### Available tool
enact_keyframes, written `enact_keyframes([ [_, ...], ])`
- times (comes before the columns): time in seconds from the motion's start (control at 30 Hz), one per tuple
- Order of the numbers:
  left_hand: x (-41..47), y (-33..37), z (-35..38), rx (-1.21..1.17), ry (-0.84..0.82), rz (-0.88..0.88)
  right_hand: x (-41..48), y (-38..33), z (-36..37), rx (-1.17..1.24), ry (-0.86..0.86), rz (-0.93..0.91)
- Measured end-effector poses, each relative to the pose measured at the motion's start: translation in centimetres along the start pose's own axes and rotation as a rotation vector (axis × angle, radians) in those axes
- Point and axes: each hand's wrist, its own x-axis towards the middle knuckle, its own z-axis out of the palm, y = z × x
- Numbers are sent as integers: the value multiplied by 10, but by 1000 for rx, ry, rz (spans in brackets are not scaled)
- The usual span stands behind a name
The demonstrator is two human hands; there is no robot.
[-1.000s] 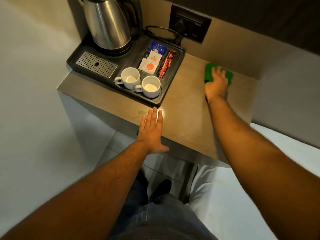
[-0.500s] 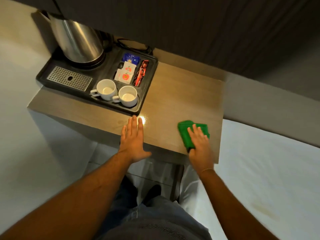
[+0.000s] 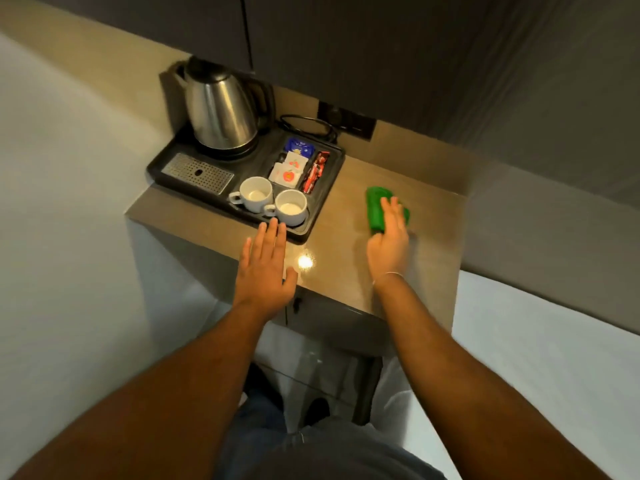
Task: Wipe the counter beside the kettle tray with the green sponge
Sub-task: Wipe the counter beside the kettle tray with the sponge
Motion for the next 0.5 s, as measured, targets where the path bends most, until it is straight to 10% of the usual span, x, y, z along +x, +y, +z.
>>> enact_keyframes([
  [0.5, -262, -125, -90, 181, 134, -807, -250, -162, 150, 130, -732, -742],
])
